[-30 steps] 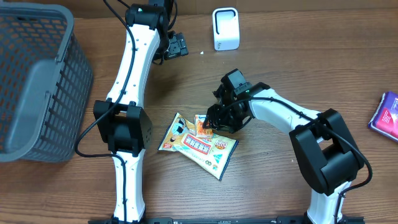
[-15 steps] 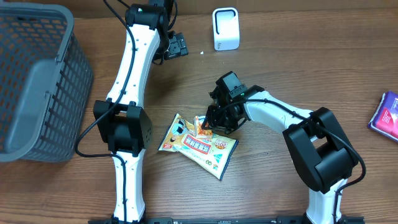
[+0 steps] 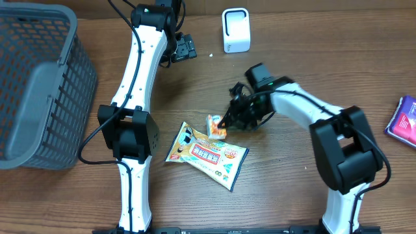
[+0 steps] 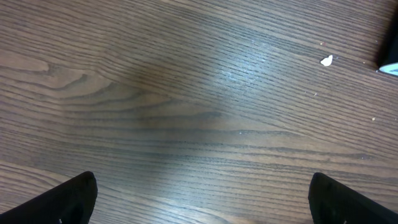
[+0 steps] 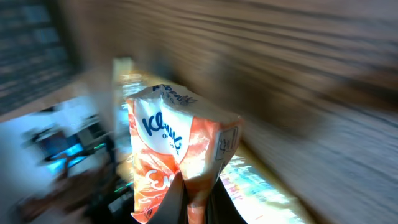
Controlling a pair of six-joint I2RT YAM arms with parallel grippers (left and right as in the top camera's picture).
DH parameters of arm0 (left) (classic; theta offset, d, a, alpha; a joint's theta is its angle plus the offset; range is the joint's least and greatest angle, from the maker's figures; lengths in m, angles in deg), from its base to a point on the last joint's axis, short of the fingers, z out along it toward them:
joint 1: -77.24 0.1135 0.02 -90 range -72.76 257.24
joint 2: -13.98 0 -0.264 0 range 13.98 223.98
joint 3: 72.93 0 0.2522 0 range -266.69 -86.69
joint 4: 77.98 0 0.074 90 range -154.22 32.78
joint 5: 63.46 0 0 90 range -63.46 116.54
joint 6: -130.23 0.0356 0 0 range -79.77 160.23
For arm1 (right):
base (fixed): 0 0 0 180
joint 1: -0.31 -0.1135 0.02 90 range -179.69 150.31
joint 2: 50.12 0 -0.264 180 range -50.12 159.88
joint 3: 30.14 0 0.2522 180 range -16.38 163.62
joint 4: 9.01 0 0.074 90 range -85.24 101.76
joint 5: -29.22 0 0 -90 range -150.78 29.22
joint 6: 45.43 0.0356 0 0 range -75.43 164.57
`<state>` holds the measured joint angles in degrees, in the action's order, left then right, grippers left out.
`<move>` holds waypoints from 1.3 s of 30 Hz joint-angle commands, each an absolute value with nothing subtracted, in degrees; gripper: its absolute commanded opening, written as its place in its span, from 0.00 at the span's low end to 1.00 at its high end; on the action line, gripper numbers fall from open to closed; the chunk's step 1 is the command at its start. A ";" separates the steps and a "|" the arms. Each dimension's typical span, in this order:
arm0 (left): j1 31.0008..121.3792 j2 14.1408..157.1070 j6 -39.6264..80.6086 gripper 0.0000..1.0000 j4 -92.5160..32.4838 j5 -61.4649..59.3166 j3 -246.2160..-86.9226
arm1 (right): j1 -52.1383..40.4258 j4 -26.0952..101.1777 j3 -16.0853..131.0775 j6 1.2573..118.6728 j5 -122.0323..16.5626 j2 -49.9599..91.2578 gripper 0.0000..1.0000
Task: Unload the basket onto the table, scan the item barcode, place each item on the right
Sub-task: 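Lift the Kleenex pack off the snack packet with the right gripper, then set the Kleenex pack down right of the snack packet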
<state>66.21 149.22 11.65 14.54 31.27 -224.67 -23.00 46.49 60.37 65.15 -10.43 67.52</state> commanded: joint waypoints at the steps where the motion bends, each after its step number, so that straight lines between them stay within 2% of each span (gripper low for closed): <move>1: 66.34 149.65 10.60 1.00 14.45 31.41 -224.40 | -18.37 46.01 62.14 57.95 12.52 67.85 0.04; 7: 66.34 149.65 10.60 1.00 14.45 31.41 -224.40 | -14.04 44.24 62.14 57.82 29.31 67.85 0.04; 16: 66.34 149.65 10.60 1.00 14.45 31.41 -224.40 | -11.48 43.37 62.14 70.50 29.17 67.85 0.04; 30: 66.34 149.65 10.60 1.00 14.45 31.41 -224.40 | -11.07 39.43 62.12 72.95 29.17 67.85 0.04; 33: 66.34 149.65 10.60 1.00 14.45 31.41 -224.40 | -11.09 33.46 62.12 67.35 29.17 67.85 0.04; 37: 66.34 149.65 10.60 1.00 14.45 31.41 -224.40 | -11.03 28.85 62.08 53.12 28.23 67.87 0.04; 39: 66.34 149.65 10.60 1.00 14.45 31.41 -224.40 | -10.85 28.02 62.08 51.68 24.80 67.87 0.04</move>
<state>66.19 149.22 11.65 14.56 31.27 -224.67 -11.31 29.07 60.87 61.34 26.99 67.52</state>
